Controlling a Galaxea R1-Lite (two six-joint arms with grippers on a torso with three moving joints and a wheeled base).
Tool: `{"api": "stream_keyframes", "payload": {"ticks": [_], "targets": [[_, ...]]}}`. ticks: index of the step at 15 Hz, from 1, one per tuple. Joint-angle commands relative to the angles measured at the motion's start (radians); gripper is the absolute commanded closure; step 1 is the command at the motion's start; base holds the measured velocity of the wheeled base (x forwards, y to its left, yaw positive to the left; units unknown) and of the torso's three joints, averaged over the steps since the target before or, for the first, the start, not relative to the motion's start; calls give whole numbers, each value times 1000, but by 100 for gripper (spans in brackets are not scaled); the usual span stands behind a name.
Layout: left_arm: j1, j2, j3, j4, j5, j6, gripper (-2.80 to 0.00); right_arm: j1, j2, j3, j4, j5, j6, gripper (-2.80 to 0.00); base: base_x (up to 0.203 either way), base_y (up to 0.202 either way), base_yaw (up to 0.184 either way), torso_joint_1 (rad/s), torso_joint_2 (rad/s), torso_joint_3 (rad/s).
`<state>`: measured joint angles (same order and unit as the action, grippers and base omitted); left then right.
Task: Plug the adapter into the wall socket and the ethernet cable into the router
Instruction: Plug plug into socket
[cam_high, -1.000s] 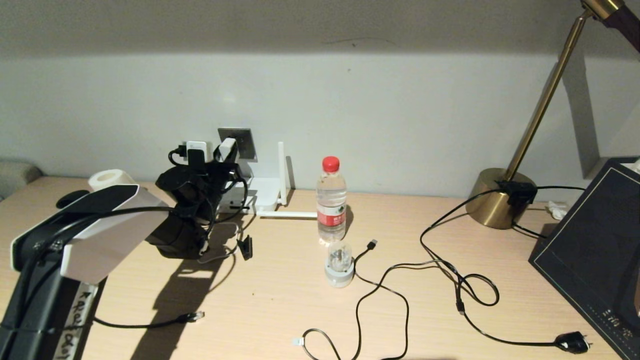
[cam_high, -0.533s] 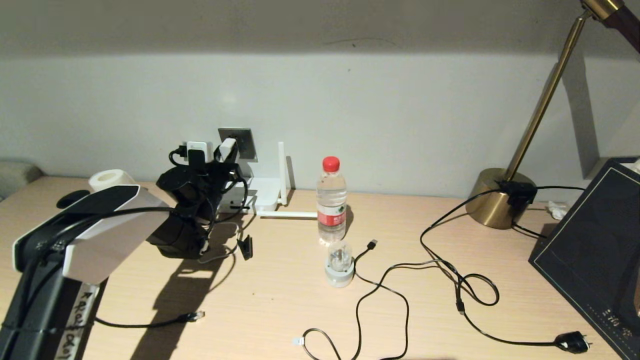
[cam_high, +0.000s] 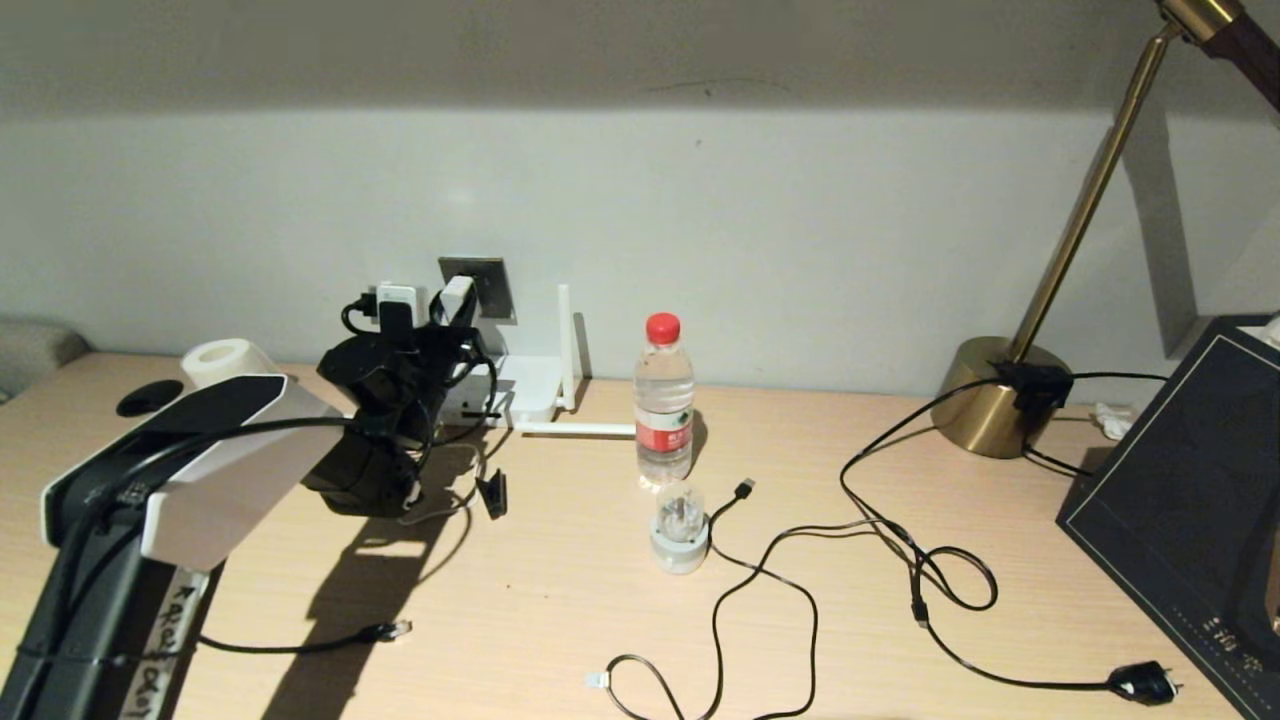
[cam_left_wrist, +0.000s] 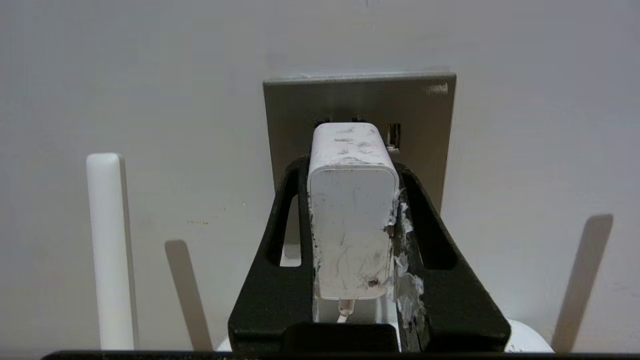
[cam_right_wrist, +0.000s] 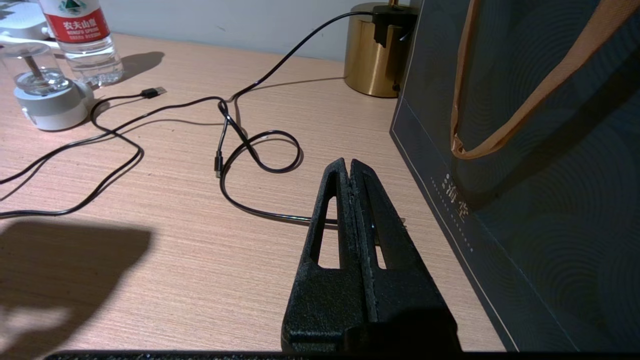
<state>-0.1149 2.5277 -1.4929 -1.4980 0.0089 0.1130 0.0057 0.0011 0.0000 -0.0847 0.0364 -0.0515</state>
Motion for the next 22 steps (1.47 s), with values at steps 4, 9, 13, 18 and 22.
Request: {"api": "stream_keyframes", "payload": {"ticks": [4, 9, 13, 18, 22], "targets": [[0, 5, -9, -1, 0, 1, 0, 0, 0, 35, -1, 0, -1, 0, 0, 0, 0, 0, 0, 0], [0, 0, -12, 1, 0, 1, 0, 0, 0, 35, -1, 0, -1, 0, 0, 0, 0, 0, 0, 0], [0, 0, -13, 9, 0, 1, 0, 0, 0, 35, -1, 0, -1, 0, 0, 0, 0, 0, 0, 0], [0, 5, -38, 31, 0, 1, 0, 0, 0, 35, -1, 0, -1, 0, 0, 0, 0, 0, 0, 0], [0, 5, -61, 57, 0, 1, 0, 0, 0, 35, -1, 0, -1, 0, 0, 0, 0, 0, 0, 0]]}}
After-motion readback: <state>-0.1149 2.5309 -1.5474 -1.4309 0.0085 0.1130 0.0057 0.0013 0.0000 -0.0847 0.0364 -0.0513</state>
